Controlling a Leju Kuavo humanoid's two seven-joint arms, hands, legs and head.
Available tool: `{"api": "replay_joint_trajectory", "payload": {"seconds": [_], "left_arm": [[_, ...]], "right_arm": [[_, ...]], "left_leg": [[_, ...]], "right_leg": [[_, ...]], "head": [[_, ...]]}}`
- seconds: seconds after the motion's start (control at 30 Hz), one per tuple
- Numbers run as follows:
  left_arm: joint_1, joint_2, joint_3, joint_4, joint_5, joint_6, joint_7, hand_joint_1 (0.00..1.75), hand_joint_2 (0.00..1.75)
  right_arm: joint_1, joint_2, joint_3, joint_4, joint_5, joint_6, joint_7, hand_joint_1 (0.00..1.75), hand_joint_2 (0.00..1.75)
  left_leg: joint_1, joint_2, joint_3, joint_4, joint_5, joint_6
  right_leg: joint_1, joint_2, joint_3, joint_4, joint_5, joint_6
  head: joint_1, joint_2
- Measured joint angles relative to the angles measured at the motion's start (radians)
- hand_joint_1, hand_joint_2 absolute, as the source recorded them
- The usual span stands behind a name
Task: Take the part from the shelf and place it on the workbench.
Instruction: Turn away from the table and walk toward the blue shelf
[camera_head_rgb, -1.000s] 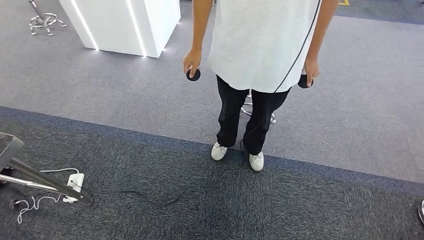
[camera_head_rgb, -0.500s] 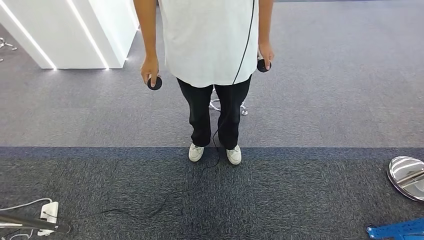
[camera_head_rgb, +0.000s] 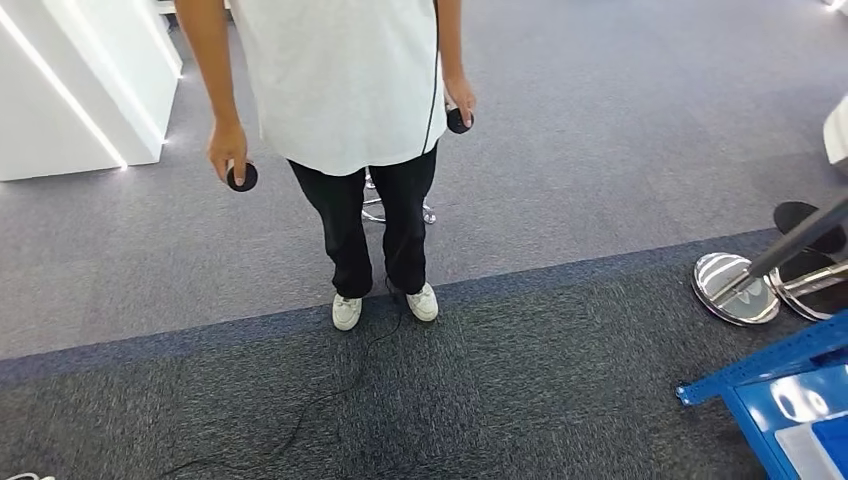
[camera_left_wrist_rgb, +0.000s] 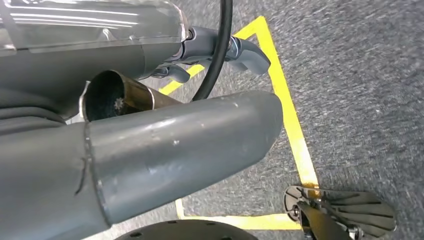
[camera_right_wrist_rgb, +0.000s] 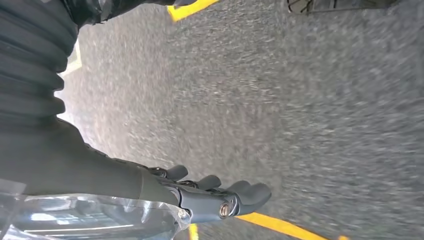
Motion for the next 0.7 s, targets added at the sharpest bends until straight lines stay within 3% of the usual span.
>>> {"api": "replay_joint_trajectory", "payload": {"seconds": [0.07, 0.13, 0.2, 0.23, 0.27, 0.33, 0.4, 0.47, 0.5, 0.53, 0.57, 0.63, 0.7], "left_arm": [[-0.002, -0.002, 0.000, 0.000, 0.000, 0.000, -0.001, 0.00, 0.00], [-0.003, -0.003, 0.000, 0.000, -0.001, -0.001, -0.007, 0.00, 0.00], [-0.005, -0.003, 0.000, 0.000, 0.000, 0.000, -0.019, 0.00, 0.00], [-0.006, -0.004, 0.000, 0.000, 0.000, 0.002, -0.025, 0.00, 0.00], [-0.008, -0.004, 0.000, 0.000, 0.000, 0.003, -0.029, 0.00, 0.00], [-0.010, -0.004, 0.000, 0.000, 0.000, 0.004, -0.033, 0.00, 0.00], [-0.009, -0.004, 0.000, 0.000, 0.000, 0.004, -0.033, 0.00, 0.00], [-0.005, -0.004, 0.000, 0.000, 0.001, 0.004, -0.032, 0.00, 0.00], [-0.003, -0.004, 0.000, 0.000, 0.001, 0.004, -0.031, 0.00, 0.00], [-0.003, -0.004, 0.000, 0.000, 0.001, 0.004, -0.031, 0.00, 0.00], [-0.002, -0.004, 0.000, 0.000, 0.001, 0.004, -0.031, 0.00, 0.00], [-0.002, -0.004, 0.000, 0.000, 0.001, 0.004, -0.031, 0.00, 0.00], [-0.004, -0.004, 0.000, 0.001, 0.001, 0.004, -0.030, 0.00, 0.00]], "right_arm": [[0.002, -0.002, 0.000, 0.000, 0.003, 0.000, 0.005, 0.00, 1.75], [0.000, -0.003, 0.000, 0.000, 0.007, 0.000, 0.008, 0.00, 1.75], [0.000, -0.004, 0.000, 0.000, 0.009, -0.001, 0.009, 0.00, 1.75], [0.000, -0.004, 0.000, 0.000, 0.010, -0.002, 0.009, 0.00, 1.75], [0.001, -0.004, 0.000, 0.000, 0.010, -0.003, 0.009, 0.00, 1.75], [0.000, -0.005, 0.000, 0.000, 0.010, -0.004, 0.009, 0.00, 1.75], [-0.002, -0.006, -0.001, 0.000, 0.010, -0.004, 0.009, 0.00, 1.75], [-0.002, -0.007, -0.001, 0.000, 0.010, -0.004, 0.009, 0.00, 1.75], [-0.002, -0.007, -0.001, 0.000, 0.010, -0.004, 0.009, 0.00, 1.75], [-0.001, -0.008, -0.001, 0.000, 0.010, -0.004, 0.009, 0.00, 1.75], [-0.001, -0.007, -0.001, 0.000, 0.010, -0.004, 0.009, 0.00, 1.75], [-0.002, -0.007, -0.001, 0.000, 0.010, -0.004, 0.009, 0.00, 1.75], [-0.002, -0.007, -0.001, 0.000, 0.010, -0.004, 0.009, 0.00, 1.75]], "left_leg": [[0.001, 0.023, 0.003, 0.003, -0.005, -0.006], [-0.003, 0.041, 0.007, 0.008, -0.014, -0.017], [-0.008, 0.057, 0.013, 0.010, -0.021, -0.029], [-0.008, 0.066, 0.017, 0.010, -0.022, -0.034], [-0.006, 0.063, 0.020, 0.013, -0.027, -0.039], [0.000, 0.027, 0.004, 0.058, -0.063, -0.048], [0.004, -0.018, -0.051, 0.182, -0.132, -0.053], [0.005, -0.030, -0.110, 0.300, -0.171, -0.053], [0.005, -0.031, -0.119, 0.312, -0.160, -0.052], [0.005, -0.034, -0.109, 0.282, -0.129, -0.049], [0.005, -0.045, -0.083, 0.218, -0.086, -0.044], [0.005, -0.097, -0.030, 0.083, -0.023, -0.036], [0.004, -0.128, -0.012, 0.030, -0.011, -0.032]], "right_leg": [[-0.003, -0.020, 0.066, -0.112, 0.059, 0.003], [0.001, -0.059, 0.132, -0.229, 0.096, -0.005], [0.007, -0.071, 0.147, -0.261, 0.098, -0.017], [0.007, -0.060, 0.146, -0.263, 0.099, -0.022], [0.006, -0.050, 0.146, -0.265, 0.101, -0.027], [0.002, -0.031, 0.146, -0.271, 0.105, -0.041], [0.002, -0.010, 0.145, -0.272, 0.108, -0.050], [0.006, 0.015, 0.145, -0.271, 0.109, -0.053], [0.007, 0.029, 0.146, -0.271, 0.109, -0.053], [0.008, 0.044, 0.147, -0.269, 0.109, -0.053], [0.009, 0.058, 0.148, -0.268, 0.109, -0.053], [0.009, 0.084, 0.146, -0.264, 0.110, -0.049], [0.005, 0.106, 0.137, -0.263, 0.114, -0.037]], "head": [[0.000, 0.000], [0.000, 0.000], [-0.001, 0.000], [-0.002, 0.000], [-0.001, 0.000], [-0.002, 0.000], [-0.002, 0.000], [-0.002, 0.000], [-0.002, 0.000], [-0.002, 0.000], [-0.002, 0.000], [-0.002, 0.000], [-0.001, 0.000]]}}
